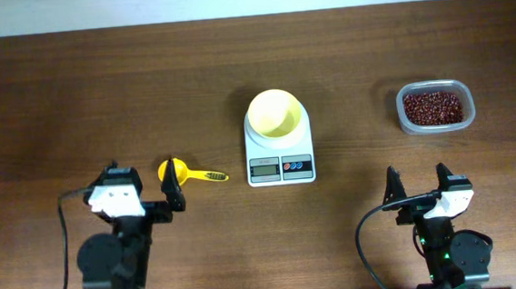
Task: Scoop item into bowl and weigh 50g on scale
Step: 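Move the left gripper to the yellow scoop and grasp its cup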
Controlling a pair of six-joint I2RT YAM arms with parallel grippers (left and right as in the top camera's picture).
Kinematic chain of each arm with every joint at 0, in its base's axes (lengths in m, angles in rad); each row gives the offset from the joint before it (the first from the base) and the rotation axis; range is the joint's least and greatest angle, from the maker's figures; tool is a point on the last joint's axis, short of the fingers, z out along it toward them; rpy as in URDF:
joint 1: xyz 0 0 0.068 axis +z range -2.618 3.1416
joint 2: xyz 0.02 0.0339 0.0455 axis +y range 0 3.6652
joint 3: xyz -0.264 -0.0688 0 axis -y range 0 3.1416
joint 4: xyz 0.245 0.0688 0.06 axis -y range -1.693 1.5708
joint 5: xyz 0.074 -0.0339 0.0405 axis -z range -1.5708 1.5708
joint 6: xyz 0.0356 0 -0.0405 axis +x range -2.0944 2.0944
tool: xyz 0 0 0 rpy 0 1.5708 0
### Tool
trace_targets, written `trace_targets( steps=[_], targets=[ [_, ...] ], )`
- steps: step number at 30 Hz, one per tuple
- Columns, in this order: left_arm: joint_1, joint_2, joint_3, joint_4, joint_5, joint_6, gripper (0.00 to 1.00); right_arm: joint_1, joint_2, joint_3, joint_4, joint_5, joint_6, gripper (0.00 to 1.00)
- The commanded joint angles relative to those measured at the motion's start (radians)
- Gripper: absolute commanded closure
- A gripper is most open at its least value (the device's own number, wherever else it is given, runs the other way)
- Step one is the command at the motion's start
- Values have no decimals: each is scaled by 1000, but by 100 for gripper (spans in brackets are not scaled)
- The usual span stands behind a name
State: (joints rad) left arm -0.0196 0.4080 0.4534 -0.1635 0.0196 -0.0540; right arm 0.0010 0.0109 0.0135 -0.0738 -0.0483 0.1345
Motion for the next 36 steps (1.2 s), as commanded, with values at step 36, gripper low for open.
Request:
trace_targets(
  steps=[36],
  targets=[
    [-4, 271, 147, -77, 18, -13, 1, 4, -7, -8, -3, 8, 0, 1]
  ],
)
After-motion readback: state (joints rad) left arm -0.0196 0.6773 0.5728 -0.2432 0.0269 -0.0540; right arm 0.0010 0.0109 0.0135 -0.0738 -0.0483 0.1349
